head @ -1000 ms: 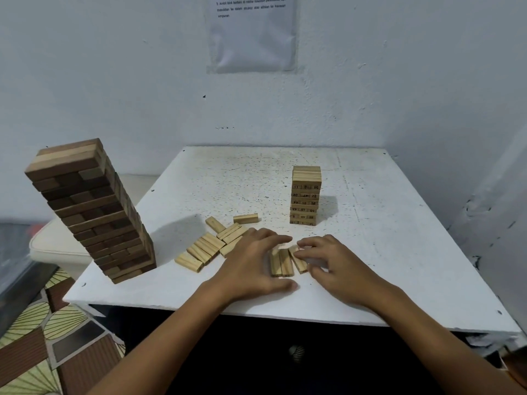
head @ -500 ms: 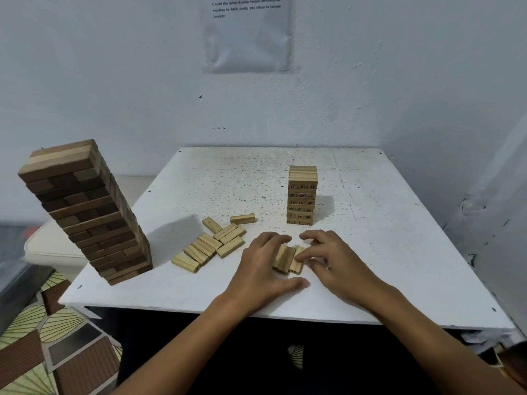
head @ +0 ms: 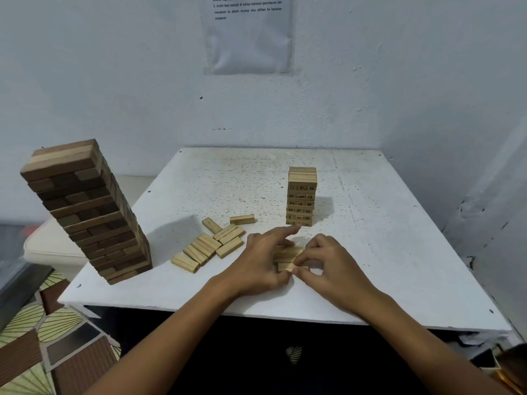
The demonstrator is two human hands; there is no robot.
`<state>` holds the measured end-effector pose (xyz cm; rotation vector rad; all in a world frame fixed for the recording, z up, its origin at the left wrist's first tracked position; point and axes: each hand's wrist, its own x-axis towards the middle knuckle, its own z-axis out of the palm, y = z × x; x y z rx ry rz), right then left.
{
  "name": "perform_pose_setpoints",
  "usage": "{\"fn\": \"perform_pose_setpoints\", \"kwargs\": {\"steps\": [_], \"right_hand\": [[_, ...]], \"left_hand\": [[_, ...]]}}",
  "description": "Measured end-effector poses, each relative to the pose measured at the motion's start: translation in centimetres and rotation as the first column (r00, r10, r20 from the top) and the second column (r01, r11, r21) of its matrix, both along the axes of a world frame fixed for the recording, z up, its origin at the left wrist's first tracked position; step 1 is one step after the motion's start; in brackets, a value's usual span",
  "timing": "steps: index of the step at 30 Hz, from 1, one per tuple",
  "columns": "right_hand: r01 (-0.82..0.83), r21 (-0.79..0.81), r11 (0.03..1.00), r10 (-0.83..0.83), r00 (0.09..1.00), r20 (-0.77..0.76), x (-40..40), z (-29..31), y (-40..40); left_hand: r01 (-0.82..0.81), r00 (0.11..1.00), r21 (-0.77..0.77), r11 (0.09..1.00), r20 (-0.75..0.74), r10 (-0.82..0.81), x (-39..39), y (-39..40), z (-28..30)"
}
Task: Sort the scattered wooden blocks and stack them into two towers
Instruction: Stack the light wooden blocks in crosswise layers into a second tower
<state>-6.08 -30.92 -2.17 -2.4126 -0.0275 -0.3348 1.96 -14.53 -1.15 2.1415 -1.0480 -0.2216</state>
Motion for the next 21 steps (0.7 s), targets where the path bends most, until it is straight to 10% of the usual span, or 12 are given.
{"fn": "perform_pose_setpoints", "kwargs": {"steps": [9,21], "right_hand": [[0.135,0.675,0.725,-0.184,0.983,0.000,0.6,0.3,2.8],[0.122,0.804,0.583,-0.204,0.979,-0.001,0.8,0.2,5.9]], "left_hand": [[-0.374,0.900,-0.387,0.843,-0.371,0.229,-2.2,-1.0,-0.9],[-0.493,0.821,-0.417,0.764,-0.513,0.250,-4.5,-3.1,-0.5]]}}
